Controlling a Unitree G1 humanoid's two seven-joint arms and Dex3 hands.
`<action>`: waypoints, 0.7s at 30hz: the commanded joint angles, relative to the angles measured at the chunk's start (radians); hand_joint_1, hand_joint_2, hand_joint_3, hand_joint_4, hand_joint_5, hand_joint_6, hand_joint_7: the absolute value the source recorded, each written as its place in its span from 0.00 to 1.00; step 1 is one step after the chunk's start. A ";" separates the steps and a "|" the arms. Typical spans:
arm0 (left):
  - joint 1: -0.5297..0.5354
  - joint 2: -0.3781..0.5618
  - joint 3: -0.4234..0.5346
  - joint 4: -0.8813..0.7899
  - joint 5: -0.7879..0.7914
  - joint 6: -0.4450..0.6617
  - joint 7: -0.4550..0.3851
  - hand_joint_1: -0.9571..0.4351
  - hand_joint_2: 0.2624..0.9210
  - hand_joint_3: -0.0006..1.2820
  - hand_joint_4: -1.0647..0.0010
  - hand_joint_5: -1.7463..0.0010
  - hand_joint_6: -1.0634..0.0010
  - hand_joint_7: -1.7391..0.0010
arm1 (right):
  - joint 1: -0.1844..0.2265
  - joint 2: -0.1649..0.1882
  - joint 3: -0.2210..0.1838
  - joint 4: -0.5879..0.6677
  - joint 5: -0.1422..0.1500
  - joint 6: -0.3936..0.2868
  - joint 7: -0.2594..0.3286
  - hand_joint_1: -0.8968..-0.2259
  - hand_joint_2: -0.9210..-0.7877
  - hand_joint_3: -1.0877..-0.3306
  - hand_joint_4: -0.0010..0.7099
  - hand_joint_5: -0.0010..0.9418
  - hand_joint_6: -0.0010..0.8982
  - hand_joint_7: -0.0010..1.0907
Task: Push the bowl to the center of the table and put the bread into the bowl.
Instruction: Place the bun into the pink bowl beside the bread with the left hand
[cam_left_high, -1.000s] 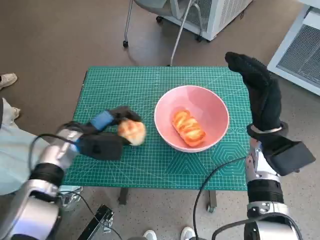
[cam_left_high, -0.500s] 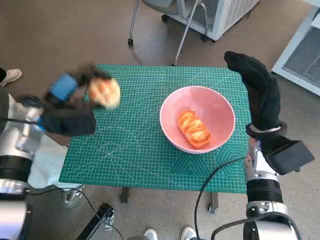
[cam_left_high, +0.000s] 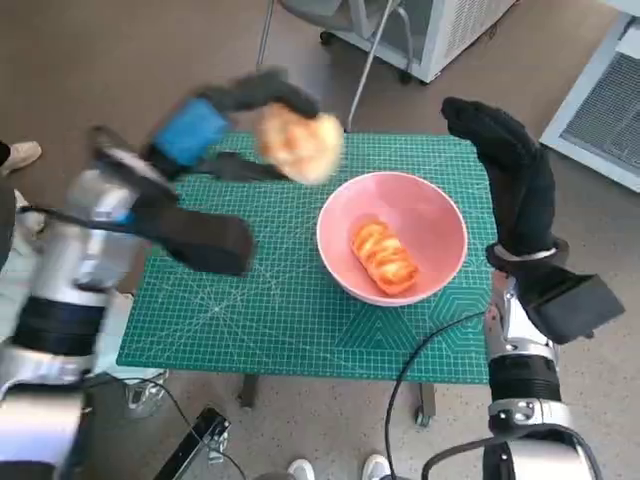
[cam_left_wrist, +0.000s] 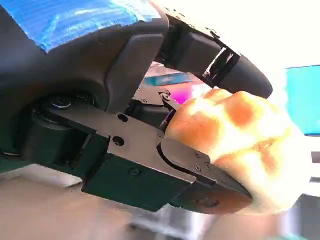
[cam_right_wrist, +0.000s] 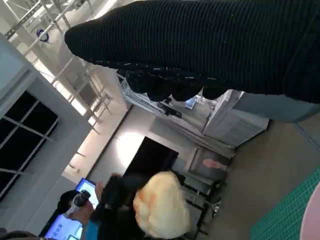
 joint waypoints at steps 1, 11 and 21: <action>-0.063 -0.062 -0.102 0.090 0.105 -0.041 0.028 0.69 0.99 0.02 0.33 0.41 0.30 0.35 | 0.010 -0.005 0.000 -0.005 0.005 0.015 0.006 0.48 0.00 0.43 0.49 0.01 0.00 0.73; -0.162 -0.163 -0.283 0.259 0.321 -0.047 0.103 0.69 0.91 0.13 0.39 0.37 0.34 0.29 | 0.023 -0.007 -0.003 -0.029 0.007 0.015 0.002 0.46 0.00 0.45 0.50 0.01 0.00 0.73; -0.209 -0.226 -0.401 0.419 0.449 -0.018 0.239 0.69 0.95 0.10 0.38 0.34 0.40 0.31 | 0.040 -0.011 -0.009 -0.039 0.015 0.008 0.008 0.49 0.00 0.44 0.48 0.00 0.00 0.71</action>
